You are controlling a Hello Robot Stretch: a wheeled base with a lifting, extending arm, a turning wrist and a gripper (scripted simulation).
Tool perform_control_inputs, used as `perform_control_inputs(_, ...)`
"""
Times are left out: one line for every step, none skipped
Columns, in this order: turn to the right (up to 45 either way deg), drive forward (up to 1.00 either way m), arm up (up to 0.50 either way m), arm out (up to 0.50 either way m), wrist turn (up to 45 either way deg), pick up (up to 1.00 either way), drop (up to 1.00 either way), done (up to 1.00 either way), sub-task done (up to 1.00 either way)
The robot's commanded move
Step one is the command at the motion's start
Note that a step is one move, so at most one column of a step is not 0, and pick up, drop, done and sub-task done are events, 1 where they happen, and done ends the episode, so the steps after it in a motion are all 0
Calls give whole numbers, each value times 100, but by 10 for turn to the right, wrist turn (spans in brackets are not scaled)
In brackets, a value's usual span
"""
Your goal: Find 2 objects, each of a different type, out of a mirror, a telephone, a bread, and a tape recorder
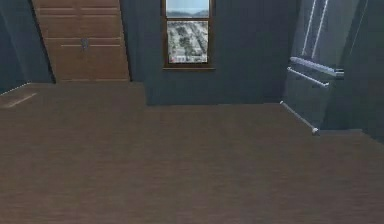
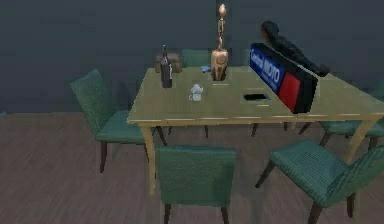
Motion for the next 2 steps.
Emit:
perform_control_inputs(30,0,0,0,0,0,0,0,0)
perform_control_inputs(0,30,0,0,0,0,0,0,0)
